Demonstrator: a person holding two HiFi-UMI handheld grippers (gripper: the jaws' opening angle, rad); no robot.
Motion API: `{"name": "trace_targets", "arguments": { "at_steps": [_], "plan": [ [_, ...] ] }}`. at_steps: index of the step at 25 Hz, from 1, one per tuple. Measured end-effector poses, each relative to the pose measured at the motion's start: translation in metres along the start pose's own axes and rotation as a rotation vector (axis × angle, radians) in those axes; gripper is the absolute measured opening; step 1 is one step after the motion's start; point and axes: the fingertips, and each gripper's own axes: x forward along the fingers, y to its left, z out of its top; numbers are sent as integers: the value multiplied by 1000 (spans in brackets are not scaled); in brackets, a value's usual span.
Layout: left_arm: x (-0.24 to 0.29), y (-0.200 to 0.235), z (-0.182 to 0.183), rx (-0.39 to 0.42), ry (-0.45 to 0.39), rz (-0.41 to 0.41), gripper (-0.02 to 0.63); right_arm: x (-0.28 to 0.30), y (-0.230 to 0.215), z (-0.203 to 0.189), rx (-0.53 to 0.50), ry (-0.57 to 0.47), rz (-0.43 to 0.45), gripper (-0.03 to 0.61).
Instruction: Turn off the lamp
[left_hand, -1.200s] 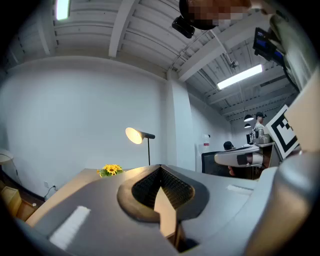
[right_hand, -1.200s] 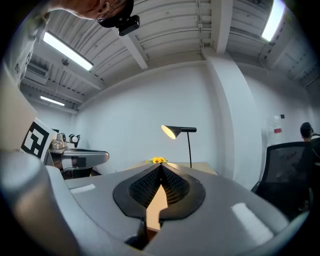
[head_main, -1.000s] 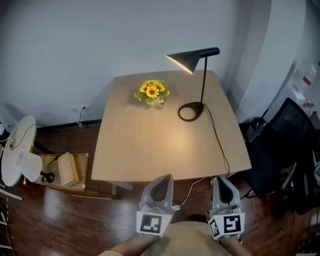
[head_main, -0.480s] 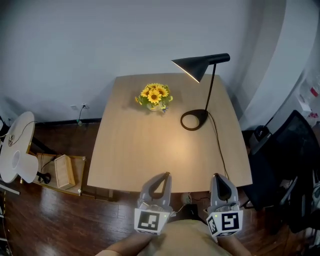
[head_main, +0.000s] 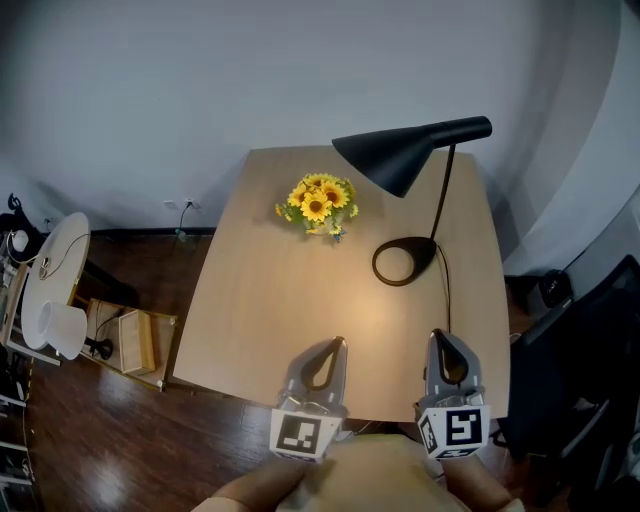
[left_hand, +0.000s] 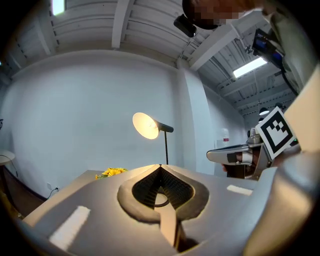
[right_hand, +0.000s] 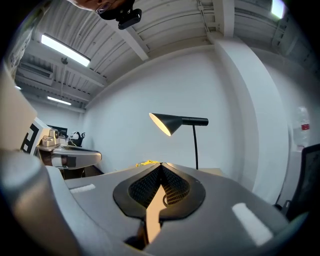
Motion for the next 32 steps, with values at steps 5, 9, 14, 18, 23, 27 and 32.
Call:
{"name": "trace_targets", "arguments": {
  "at_steps": [5,9,14,18,23,27,32],
  "plan": [
    [38,9,-3,0,24,59,-5,41,-28,-3,-20,27,46,0],
    [70,9,-6,1,32,81,-5,74,-47,-9,-52,45,75,0],
    [102,7,-16,8,40,92,-6,118,-68,-46,-61,101,87,0],
    [126,9,-35,31,71,101,-5,151,-84,-70,-56,143,84,0],
    [158,14,-59,29,110,118,-5,191,-107,-92,-74,181,68,0],
    [179,16,-77,28,134,128,-6,220,-124,-109,-84,205,47,0],
    [201,19,-104,15,187,137,-5,244,-141,-140,-86,256,35,0]
  ]
}}
